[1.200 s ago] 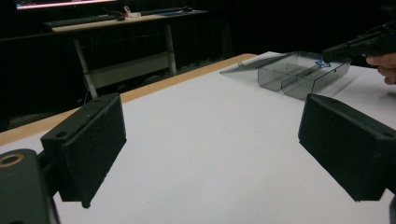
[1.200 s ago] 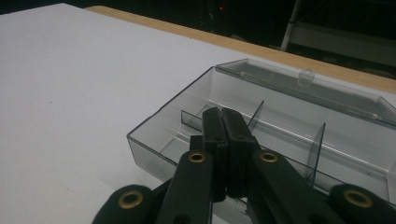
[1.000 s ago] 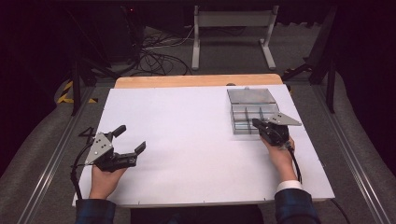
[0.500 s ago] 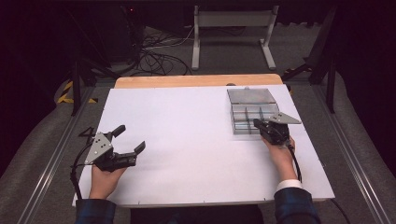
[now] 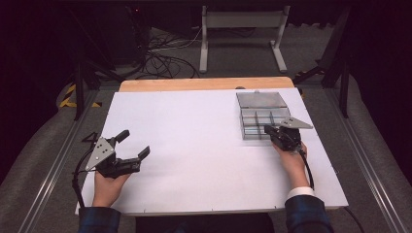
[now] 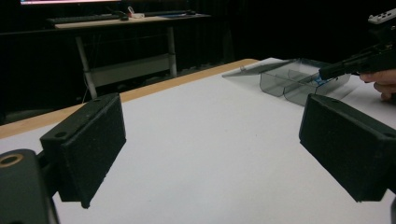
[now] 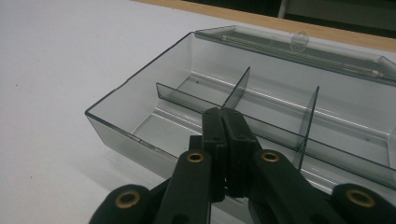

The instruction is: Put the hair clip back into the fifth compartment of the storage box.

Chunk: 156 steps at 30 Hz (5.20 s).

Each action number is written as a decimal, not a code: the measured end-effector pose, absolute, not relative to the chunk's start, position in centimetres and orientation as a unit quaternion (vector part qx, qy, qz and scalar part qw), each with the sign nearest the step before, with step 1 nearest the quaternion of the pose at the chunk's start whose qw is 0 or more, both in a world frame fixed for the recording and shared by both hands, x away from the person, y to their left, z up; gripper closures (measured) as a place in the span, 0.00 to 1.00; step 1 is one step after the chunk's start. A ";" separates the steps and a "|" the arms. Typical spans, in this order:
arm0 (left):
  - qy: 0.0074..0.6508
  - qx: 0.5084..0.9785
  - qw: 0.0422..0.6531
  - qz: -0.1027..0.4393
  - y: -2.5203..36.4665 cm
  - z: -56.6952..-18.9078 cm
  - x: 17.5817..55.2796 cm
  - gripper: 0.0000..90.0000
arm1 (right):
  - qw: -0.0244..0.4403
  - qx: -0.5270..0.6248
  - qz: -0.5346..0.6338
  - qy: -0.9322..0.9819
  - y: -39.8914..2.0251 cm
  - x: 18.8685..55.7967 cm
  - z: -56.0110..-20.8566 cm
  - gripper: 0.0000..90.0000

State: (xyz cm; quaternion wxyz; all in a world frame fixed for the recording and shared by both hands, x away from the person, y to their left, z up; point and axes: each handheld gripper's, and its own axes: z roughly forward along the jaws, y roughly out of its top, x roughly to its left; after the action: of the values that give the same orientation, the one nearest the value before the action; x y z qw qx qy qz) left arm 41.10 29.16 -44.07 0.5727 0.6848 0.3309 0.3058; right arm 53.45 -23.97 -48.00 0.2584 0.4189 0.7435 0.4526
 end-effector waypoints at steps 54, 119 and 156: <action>0.335 0.676 0.581 0.304 29.5 -44.1 41.1 0.08 | 0.233 0.402 0.495 0.734 -24.3 53.0 -47.9 0.60; 0.335 0.678 0.577 0.307 29.5 -44.2 41.2 0.07 | 0.241 0.371 0.544 0.714 -23.8 50.8 -47.0 0.08; 0.333 0.683 0.574 0.307 29.5 -44.4 41.1 0.07 | 0.273 0.338 0.571 0.697 -23.9 47.9 -45.6 0.00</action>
State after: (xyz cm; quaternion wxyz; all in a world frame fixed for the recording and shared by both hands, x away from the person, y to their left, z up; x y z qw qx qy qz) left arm 41.10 29.45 -44.42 0.5738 0.6825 0.3329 0.3067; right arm 47.86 -23.94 -45.61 0.2726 0.3379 0.6970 0.5707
